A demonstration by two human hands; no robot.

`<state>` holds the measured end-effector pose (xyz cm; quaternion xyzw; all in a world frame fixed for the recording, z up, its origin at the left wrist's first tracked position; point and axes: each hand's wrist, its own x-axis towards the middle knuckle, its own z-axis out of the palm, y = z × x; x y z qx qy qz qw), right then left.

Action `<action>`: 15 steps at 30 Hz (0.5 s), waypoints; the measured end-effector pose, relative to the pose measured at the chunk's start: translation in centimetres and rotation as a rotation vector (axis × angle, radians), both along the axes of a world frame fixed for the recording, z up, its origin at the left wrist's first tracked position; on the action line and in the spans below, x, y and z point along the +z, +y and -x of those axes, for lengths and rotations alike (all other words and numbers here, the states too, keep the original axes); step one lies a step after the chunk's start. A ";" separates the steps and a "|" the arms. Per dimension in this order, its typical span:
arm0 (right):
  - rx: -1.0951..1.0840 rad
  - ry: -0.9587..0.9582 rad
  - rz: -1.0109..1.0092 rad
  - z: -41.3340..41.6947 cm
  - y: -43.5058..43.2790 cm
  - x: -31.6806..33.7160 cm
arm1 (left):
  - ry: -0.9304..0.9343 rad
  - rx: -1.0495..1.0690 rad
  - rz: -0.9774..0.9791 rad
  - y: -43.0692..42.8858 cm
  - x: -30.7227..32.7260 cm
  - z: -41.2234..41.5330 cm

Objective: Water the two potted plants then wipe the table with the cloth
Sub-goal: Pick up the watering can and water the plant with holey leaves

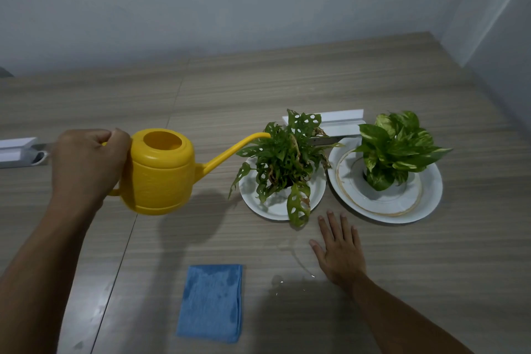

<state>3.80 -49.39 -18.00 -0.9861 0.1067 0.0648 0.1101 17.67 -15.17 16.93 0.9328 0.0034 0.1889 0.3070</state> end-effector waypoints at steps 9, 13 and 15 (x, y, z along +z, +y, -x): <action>-0.004 0.000 -0.002 0.0 0.0 0.1 | -0.045 -0.020 -0.058 0.1 0.0 -0.5; -0.007 0.012 -0.002 0.0 0.1 0.2 | -0.042 -0.024 -0.062 -0.3 0.2 -0.5; -0.006 0.017 -0.002 0.0 0.1 0.3 | -0.041 -0.027 -0.057 -0.6 0.4 -0.4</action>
